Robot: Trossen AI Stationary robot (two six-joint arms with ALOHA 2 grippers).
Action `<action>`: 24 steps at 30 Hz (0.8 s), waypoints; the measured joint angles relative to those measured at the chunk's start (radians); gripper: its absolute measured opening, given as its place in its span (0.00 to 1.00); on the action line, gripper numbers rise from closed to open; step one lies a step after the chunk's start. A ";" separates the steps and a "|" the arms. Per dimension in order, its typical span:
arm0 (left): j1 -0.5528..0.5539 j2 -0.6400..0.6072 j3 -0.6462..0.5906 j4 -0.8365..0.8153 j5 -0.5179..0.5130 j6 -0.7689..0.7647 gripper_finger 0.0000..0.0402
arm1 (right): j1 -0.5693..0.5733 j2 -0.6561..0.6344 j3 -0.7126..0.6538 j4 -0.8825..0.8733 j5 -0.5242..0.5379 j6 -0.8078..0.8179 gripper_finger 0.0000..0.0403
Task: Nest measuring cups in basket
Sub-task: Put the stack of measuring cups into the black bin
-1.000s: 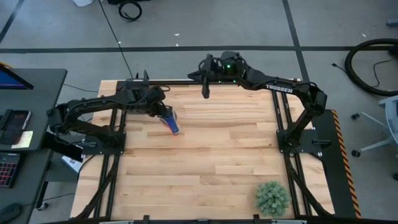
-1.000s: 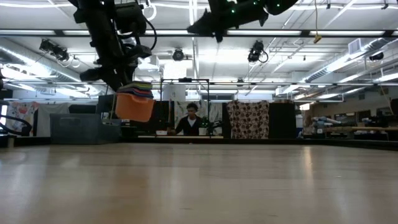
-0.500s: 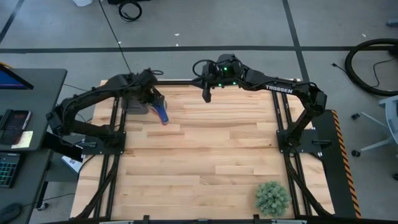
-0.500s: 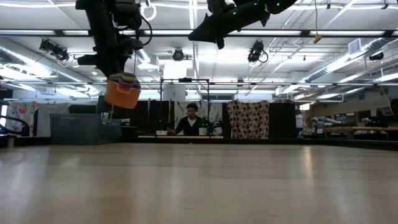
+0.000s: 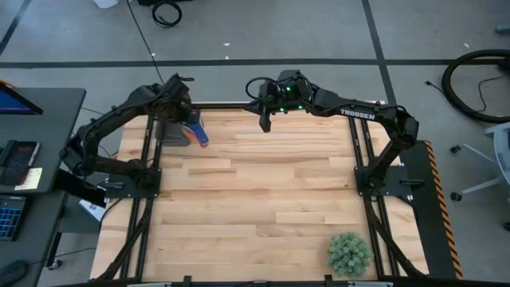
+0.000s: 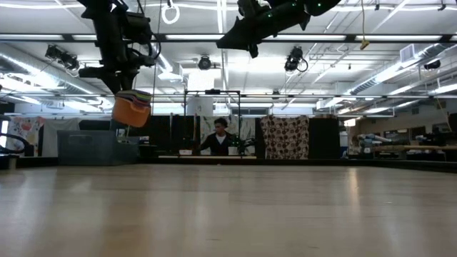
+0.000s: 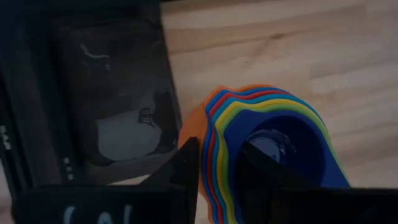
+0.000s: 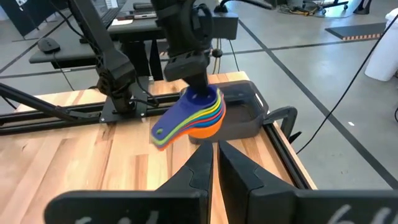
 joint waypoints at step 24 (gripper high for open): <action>0.198 0.000 0.000 0.012 -0.043 0.078 0.20 | 0.000 0.000 0.000 -0.013 -0.034 -0.063 0.07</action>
